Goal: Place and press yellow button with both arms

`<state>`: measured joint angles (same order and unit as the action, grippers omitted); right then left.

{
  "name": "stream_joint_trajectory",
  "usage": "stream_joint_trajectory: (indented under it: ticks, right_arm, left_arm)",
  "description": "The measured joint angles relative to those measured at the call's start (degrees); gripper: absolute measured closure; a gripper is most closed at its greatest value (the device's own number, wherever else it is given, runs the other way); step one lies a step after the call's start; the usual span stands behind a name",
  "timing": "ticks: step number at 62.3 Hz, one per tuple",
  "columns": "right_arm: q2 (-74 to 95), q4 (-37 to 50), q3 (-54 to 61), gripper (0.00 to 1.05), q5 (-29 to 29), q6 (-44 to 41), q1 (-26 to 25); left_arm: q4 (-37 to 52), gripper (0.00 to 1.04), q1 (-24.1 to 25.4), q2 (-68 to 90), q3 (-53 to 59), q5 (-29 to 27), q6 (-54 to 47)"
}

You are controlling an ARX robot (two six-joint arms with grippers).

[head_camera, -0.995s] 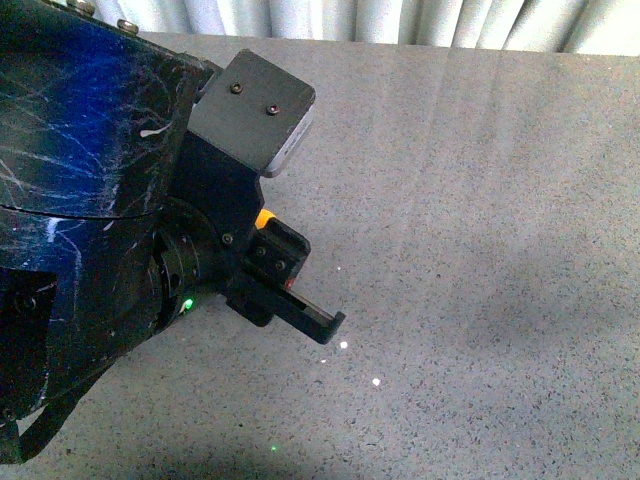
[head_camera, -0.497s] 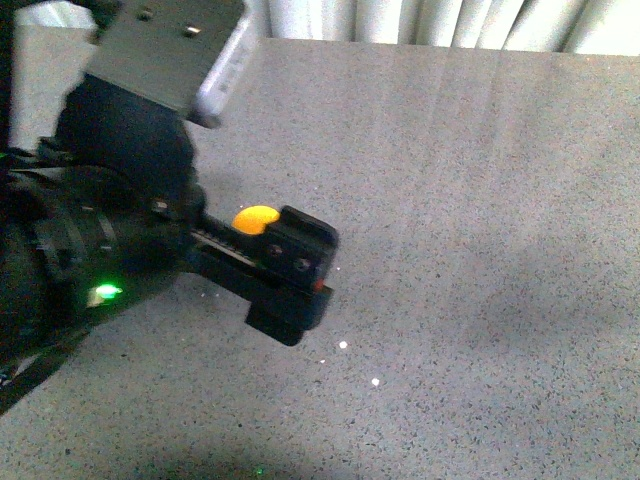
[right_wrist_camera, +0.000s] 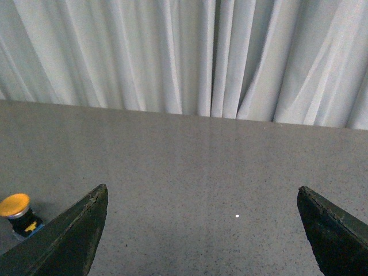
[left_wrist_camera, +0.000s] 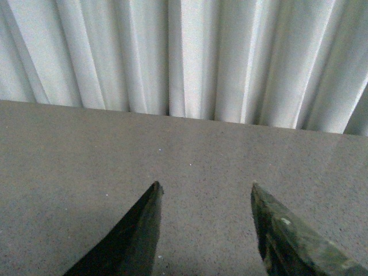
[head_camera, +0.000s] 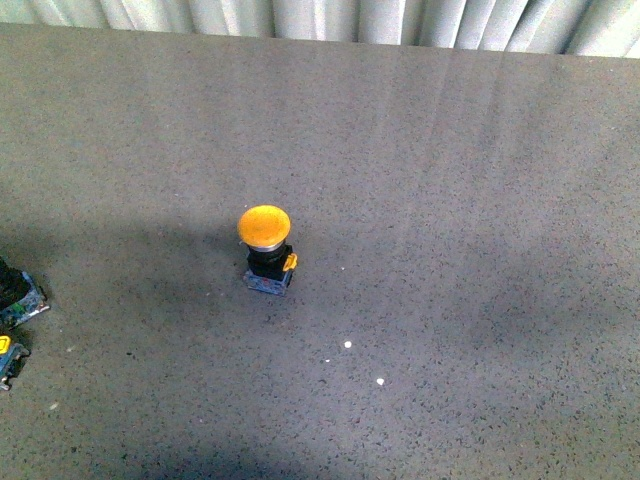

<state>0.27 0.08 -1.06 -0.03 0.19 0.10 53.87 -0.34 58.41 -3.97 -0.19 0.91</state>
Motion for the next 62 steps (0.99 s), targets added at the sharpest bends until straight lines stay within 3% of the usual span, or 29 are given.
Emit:
stream_joint_trajectory:
  ticks: [5,9,12,16,23,31,49,62]
  right_arm:
    - [0.76,-1.03,-0.35,0.09,-0.50,0.11,-0.15]
    - [9.57,-15.47,-6.75,0.09,-2.80,0.07,-0.55]
    - [16.74,-21.16,-10.58,0.09,-2.51,-0.20,-0.33]
    - [27.91,-20.61,-15.58,0.09,-1.49,-1.75,1.51]
    - [45.31,-9.77,-23.52,0.09,1.38,-6.23,7.21]
    - [61.88,-3.63,-30.71,0.09,2.32,-7.37,13.51]
    - [88.65,-4.28,-49.24,0.09,2.84,-4.61,27.45]
    - [97.20,-5.86,-56.24,0.42,3.69,-1.84,30.84]
  left_arm:
    - [-3.30,0.83,0.04,-3.87,1.09,0.13,-0.13]
    - [-5.90,0.96,0.09,-7.10,1.55,0.13,-0.22]
    - [-7.37,1.03,0.11,-9.14,1.84,0.22,-0.22]
    - [-10.40,1.03,0.11,-12.94,2.36,0.24,-0.42]
    - [-15.82,1.03,0.13,-18.91,3.21,0.20,-0.42]
    - [-20.44,1.03,0.13,-24.22,3.23,0.20,-0.44]
    - [-29.90,1.03,0.15,-34.27,3.26,0.20,-0.42]
    - [-34.60,1.03,0.13,-39.21,3.26,0.20,-0.44]
